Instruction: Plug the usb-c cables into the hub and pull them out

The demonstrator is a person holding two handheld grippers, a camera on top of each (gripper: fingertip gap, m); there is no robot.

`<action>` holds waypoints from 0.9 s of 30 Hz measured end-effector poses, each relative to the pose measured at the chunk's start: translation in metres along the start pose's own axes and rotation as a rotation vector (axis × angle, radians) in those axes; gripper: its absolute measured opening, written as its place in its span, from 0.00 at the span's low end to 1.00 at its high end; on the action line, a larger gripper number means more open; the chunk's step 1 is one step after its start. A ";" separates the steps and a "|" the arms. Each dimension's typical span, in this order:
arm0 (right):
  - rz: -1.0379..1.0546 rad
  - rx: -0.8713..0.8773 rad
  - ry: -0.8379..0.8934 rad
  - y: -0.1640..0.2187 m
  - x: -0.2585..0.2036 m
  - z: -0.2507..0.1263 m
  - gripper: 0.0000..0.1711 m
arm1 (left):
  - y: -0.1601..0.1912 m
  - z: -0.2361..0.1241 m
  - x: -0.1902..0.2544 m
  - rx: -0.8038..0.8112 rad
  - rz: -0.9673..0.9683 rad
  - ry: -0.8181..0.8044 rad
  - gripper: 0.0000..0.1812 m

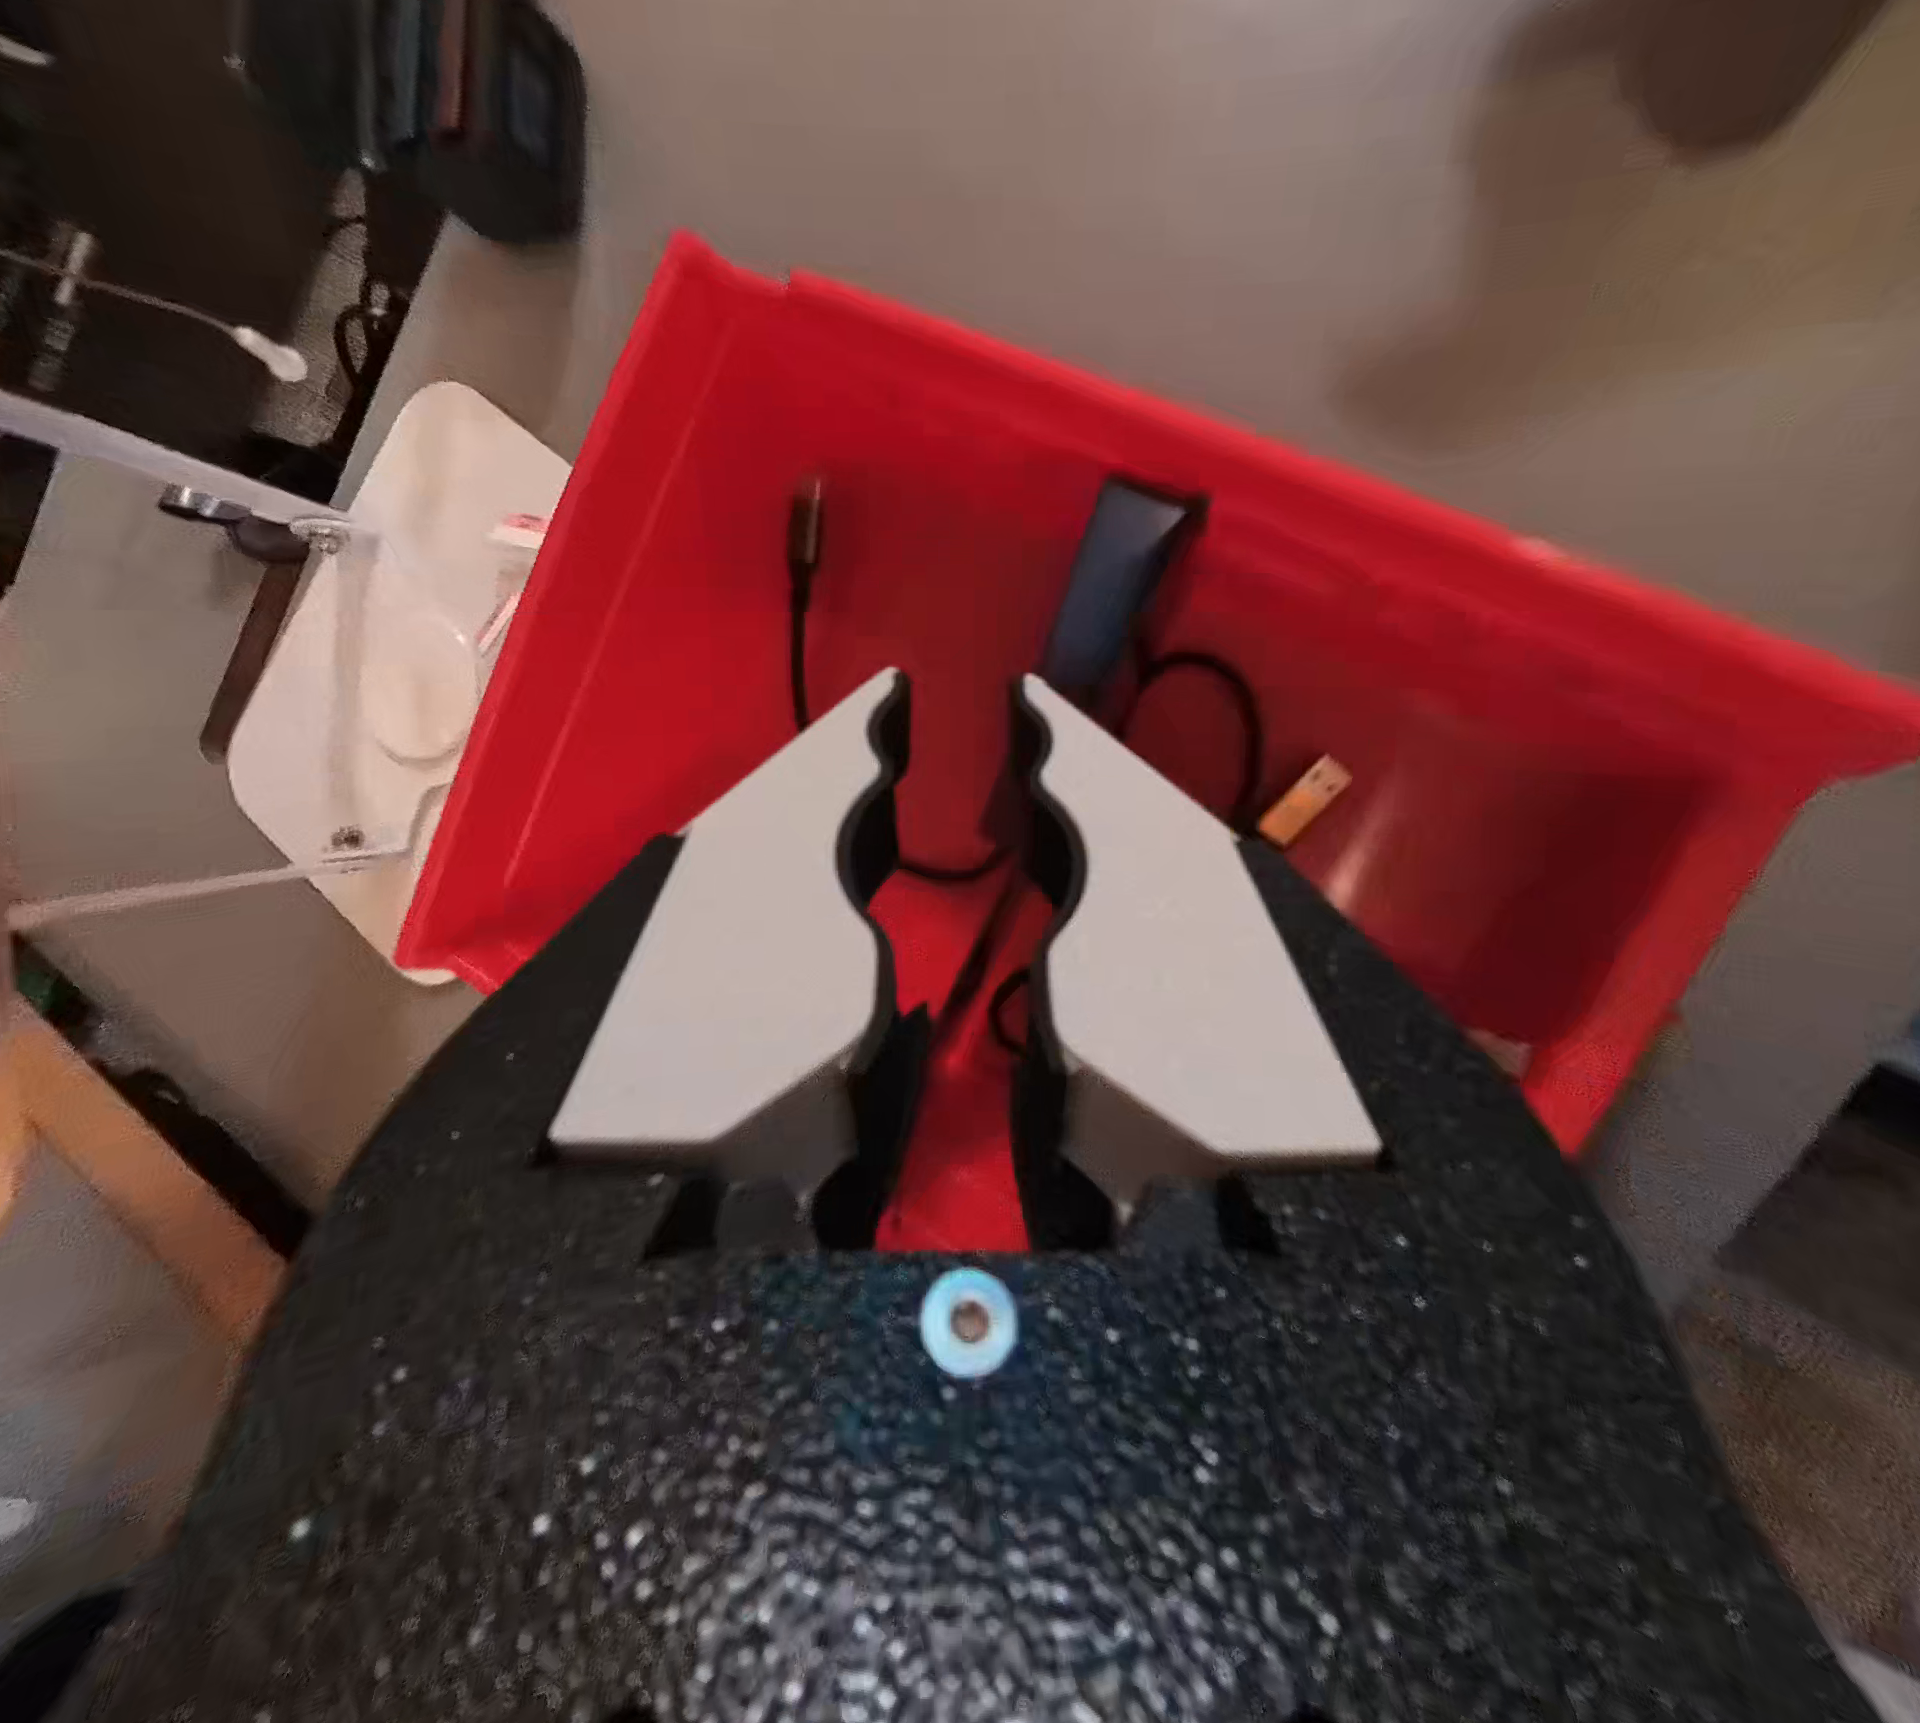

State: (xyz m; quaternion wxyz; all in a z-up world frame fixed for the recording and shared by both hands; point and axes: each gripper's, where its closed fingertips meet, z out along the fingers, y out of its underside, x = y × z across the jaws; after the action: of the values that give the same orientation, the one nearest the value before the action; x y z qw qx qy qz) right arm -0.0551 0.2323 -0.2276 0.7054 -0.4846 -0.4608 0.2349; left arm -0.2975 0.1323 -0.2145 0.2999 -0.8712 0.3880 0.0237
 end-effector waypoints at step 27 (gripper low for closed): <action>-0.036 -0.001 -0.018 0.013 -0.005 -0.011 0.11 | -0.002 0.036 0.030 -0.075 -0.305 1.043 0.06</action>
State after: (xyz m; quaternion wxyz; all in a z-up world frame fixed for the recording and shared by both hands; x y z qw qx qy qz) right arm -0.0462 0.2280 -0.2425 0.7051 -0.4744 -0.4761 0.2262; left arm -0.2687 0.1328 -0.2511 0.0366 -0.8238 0.3534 -0.4418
